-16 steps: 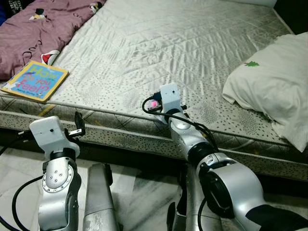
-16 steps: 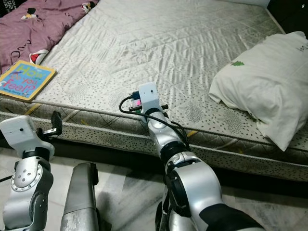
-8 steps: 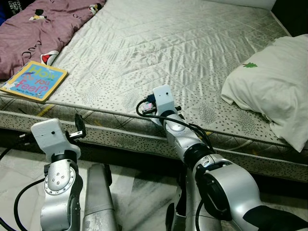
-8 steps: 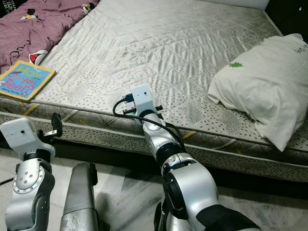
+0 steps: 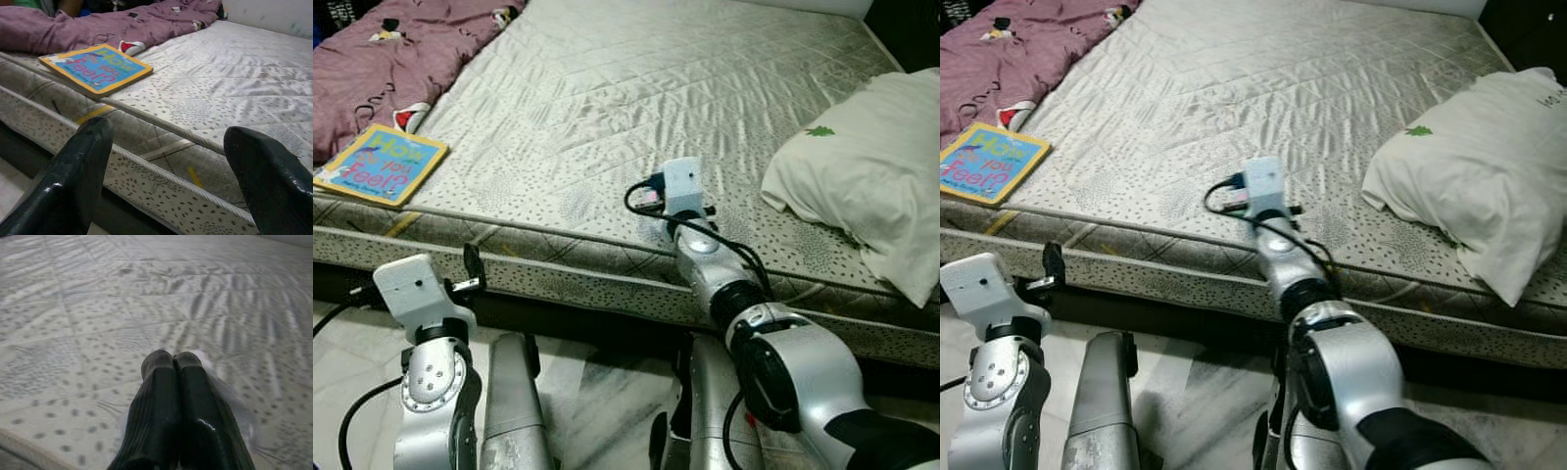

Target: Clean up the room

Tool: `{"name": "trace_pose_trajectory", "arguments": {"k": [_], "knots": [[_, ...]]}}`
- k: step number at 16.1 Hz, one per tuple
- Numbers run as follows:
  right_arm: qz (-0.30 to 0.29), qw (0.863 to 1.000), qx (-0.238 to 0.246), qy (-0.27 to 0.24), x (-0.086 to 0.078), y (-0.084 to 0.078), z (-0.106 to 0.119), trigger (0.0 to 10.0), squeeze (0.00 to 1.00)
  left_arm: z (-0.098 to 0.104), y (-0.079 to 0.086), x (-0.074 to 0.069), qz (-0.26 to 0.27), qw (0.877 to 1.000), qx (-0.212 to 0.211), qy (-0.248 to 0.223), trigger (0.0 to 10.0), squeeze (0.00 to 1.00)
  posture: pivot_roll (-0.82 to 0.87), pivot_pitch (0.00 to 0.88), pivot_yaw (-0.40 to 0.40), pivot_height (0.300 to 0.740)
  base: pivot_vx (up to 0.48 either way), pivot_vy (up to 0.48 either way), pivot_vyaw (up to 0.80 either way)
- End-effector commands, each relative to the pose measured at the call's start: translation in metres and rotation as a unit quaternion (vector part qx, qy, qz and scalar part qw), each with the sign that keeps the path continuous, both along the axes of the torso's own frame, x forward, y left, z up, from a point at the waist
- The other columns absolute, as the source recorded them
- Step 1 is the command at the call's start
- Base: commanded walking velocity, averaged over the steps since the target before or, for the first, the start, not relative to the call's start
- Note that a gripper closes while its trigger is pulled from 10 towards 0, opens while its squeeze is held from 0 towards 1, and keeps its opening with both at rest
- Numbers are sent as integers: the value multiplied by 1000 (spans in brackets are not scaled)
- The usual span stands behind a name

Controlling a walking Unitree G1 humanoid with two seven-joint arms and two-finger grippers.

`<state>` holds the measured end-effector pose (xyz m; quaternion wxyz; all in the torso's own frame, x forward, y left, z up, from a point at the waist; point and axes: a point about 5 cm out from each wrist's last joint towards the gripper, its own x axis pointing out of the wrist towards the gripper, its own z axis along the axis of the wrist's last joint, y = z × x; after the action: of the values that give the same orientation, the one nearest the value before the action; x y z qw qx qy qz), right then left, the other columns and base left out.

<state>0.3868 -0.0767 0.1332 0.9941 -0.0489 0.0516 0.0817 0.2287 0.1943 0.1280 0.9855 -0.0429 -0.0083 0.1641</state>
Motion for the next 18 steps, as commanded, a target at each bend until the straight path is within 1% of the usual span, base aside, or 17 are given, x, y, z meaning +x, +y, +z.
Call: {"name": "trace_pose_trajectory", "arguments": {"k": [1,4,6,8,10,11,12,13,14,15,16,18], "knots": [[-17,1000,3,-12,5,-10,9,0,0,2,-2,-3,2,1000,0,0,10000,0,262,128,-84,489,0,0,0],[-38,999,-7,-11,7,-28,9,0,0,1,-3,-4,0,1000,-2,3,10000,0,252,147,-80,489,0,0,0],[-44,999,-10,-7,6,-35,5,0,0,0,-5,-8,-1,1000,-7,8,10000,0,245,172,-75,489,0,0,0],[-43,999,-11,-5,5,-35,3,0,0,-1,-7,-10,-1,1000,-9,12,10000,0,242,185,-73,489,0,0,0],[-28,1000,-11,1,1,-31,-5,0,0,-2,-10,-16,-2,1000,-14,19,10000,0,240,225,-76,489,0,0,0],[-6,1000,-15,8,-4,-23,-13,0,0,-3,-13,-19,-3,1000,-16,23,10000,0,242,238,-80,489,0,0,0],[1,1000,-17,11,-5,-20,-15,0,0,-3,-13,-19,-2,1000,-17,24,10000,0,243,245,-84,489,0,0,0],[18,999,-20,18,-9,-14,-21,5725,0,-2,-13,-20,2,1000,-19,24,10000,0,245,252,-88,489,0,0,0],[33,999,-23,22,-11,-10,-24,10000,0,-2,-14,-21,4,999,-21,25,10000,0,246,258,-91,489,0,0,0],[38,999,-23,24,-12,-8,-26,10000,518,-1,-14,-22,5,999,-22,25,10000,0,245,263,-92,489,0,0,0],[44,998,-22,26,-14,-7,-28,10000,1000,-2,-15,-23,6,999,-23,28,10000,0,244,269,-95,489,0,0,0],[45,998,-23,25,-14,-7,-28,10000,1000,-3,-14,-24,8,999,-24,31,10000,0,241,270,-96,489,0,0,0]]}}
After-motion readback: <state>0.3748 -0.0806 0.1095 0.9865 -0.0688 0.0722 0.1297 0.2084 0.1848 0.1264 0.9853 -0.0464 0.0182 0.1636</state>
